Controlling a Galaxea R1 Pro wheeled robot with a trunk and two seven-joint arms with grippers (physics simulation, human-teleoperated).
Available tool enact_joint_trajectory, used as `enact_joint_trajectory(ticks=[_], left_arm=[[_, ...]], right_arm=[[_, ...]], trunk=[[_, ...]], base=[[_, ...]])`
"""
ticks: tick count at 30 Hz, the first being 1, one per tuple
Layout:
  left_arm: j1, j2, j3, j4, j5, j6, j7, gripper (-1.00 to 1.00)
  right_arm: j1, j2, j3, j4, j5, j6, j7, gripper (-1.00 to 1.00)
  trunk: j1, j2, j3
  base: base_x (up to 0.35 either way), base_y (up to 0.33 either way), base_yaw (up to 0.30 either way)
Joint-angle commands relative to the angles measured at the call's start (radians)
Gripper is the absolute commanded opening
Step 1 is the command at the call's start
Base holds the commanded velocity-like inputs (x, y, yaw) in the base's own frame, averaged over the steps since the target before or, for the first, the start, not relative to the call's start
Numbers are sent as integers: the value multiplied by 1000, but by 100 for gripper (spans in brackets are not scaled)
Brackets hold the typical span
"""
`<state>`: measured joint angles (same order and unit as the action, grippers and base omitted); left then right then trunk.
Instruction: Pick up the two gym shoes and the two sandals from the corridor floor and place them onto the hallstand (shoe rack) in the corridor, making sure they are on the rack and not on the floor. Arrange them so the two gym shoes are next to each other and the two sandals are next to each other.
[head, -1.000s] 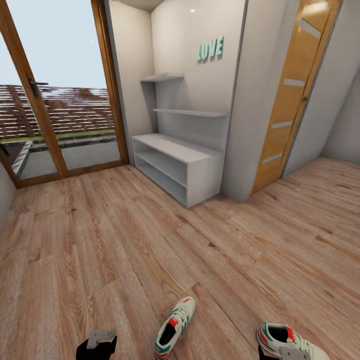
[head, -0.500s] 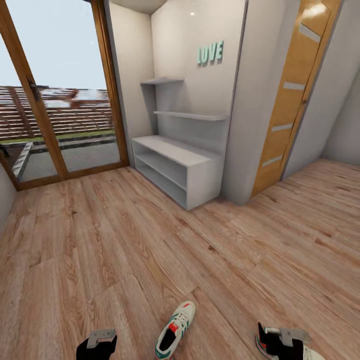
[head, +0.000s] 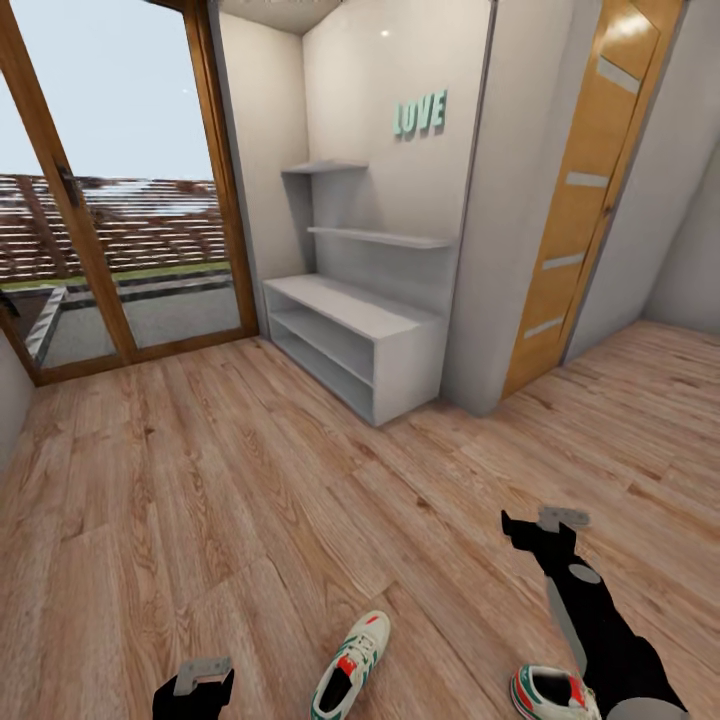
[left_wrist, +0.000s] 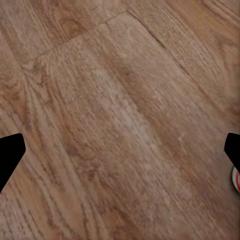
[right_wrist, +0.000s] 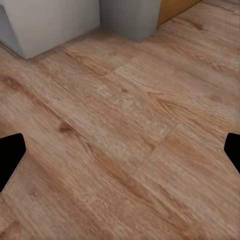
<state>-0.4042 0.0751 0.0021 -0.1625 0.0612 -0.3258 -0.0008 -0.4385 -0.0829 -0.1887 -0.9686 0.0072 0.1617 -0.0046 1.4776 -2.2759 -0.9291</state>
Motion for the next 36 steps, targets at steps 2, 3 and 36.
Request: enact_joint_trajectory(ticks=[2, 3, 36], left_arm=[[-1, 0, -1, 0, 6, -3, -1, 100], [-1, 0, -2, -1, 6, -3, -1, 100], [-56, 0, -13, -27, -1, 11, -2, 100]], right_arm=[[-15, -1, 0, -14, 0, 39, 1, 100], [-24, -3, 1, -35, 0, 60, 3, 100], [-40, -26, 3, -74, 27, 101, 5, 100]], trunk=[[-8, 14, 5], [-8, 14, 5], [-8, 14, 8]], base=[[0, 0, 0], [0, 0, 0], [0, 0, -71]])
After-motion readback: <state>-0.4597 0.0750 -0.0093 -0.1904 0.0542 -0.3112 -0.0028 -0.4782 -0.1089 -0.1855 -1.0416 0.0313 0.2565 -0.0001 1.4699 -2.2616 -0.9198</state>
